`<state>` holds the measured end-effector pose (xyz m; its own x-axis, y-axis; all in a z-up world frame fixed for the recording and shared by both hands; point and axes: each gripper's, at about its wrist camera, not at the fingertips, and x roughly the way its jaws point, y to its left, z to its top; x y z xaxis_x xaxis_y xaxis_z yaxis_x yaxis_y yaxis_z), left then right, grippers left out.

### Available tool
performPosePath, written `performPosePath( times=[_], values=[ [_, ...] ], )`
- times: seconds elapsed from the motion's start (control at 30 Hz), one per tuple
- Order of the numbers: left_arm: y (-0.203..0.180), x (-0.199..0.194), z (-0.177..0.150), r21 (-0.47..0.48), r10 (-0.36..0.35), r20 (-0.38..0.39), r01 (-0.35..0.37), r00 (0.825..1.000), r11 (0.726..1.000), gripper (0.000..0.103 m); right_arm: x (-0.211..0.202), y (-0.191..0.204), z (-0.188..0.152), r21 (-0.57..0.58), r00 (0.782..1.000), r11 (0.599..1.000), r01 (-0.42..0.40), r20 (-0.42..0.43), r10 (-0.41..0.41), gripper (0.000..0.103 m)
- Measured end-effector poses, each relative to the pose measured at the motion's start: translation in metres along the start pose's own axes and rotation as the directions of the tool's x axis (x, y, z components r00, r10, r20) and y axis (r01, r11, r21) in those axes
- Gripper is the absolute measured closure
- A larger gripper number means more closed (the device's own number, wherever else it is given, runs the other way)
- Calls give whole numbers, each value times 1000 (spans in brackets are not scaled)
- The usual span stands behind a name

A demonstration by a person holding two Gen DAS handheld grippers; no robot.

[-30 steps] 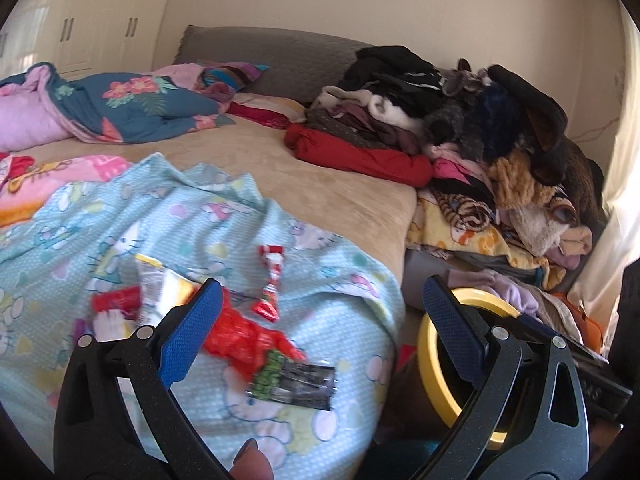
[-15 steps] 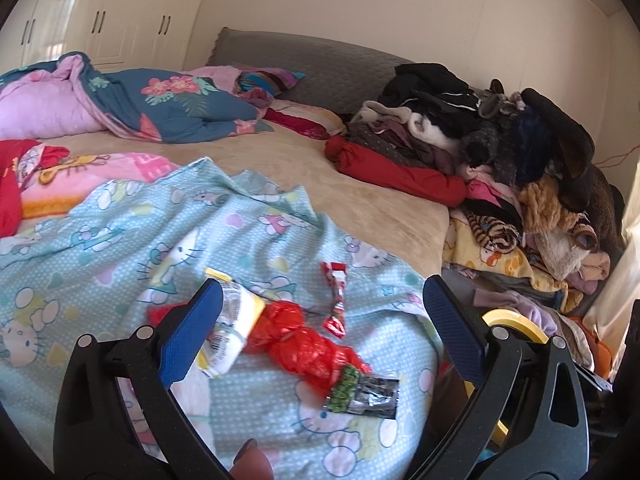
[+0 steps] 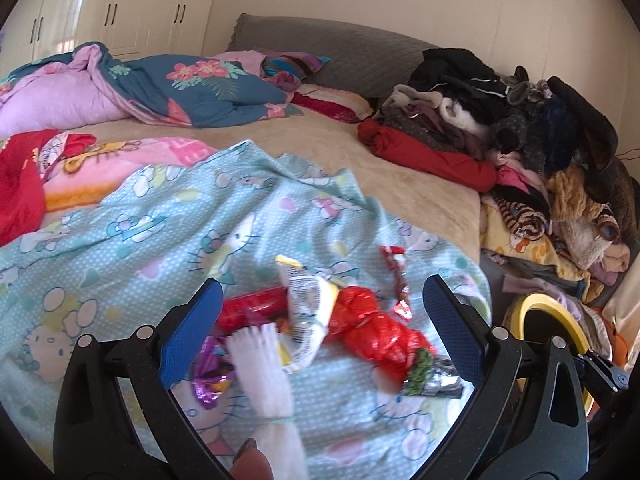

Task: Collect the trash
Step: 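Grasp the black snack packet with the right tool while the left tool grasps the white-yellow tube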

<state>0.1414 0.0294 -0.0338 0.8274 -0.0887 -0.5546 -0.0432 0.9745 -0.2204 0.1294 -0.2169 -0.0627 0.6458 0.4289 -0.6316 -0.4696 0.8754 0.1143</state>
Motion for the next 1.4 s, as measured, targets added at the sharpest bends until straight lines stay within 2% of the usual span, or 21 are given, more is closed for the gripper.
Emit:
performPosePath(
  times=[0.17,0.27,0.4,0.63,0.8,0.83,0.9,0.93,1.1,1.2,1.27,1.33,1.4],
  values=[
    [12,4,-1,0,6,-25,-6,1000,1000,12,17,12,2,-48,999,999,-13,-44,11,22],
    [14,8,-2,6,1,-43,-1,999,1000,22,28,14,4,-60,998,998,-16,-69,12,22],
    [13,15,-7,21,-3,-80,5,997,1000,40,45,11,4,-52,992,999,-12,-128,5,22],
    [3,33,-20,53,-27,-150,35,988,998,53,71,6,4,-41,974,999,-5,-225,-4,22],
    [-2,49,-26,63,-26,-189,39,982,997,57,91,8,1,-47,951,999,-11,-310,-4,23],
    [-3,52,-27,62,-25,-198,38,980,997,59,97,9,0,-48,943,999,-15,-332,-1,26],
    [-3,60,-29,66,-12,-219,27,976,997,59,104,10,-1,-51,932,999,-9,-362,-10,39],
    [-3,62,-29,68,-4,-223,20,975,997,59,107,10,-1,-53,928,999,2,-373,-22,40],
    [2,79,-35,64,42,-279,-25,959,998,65,102,2,-2,-8,935,1000,4,-354,-6,71],
    [2,84,-39,78,64,-290,-42,955,996,66,92,-6,-2,38,946,999,-13,-324,25,79],
    [1,84,-41,95,79,-290,-54,954,994,67,85,-11,-1,72,952,997,-34,-301,54,81],
    [2,84,-42,100,93,-285,-67,954,993,75,78,-14,-2,98,957,994,-51,-278,77,81],
    [3,83,-42,96,93,-279,-68,956,993,77,70,-17,-2,126,964,990,-65,-249,95,81]
  ],
)
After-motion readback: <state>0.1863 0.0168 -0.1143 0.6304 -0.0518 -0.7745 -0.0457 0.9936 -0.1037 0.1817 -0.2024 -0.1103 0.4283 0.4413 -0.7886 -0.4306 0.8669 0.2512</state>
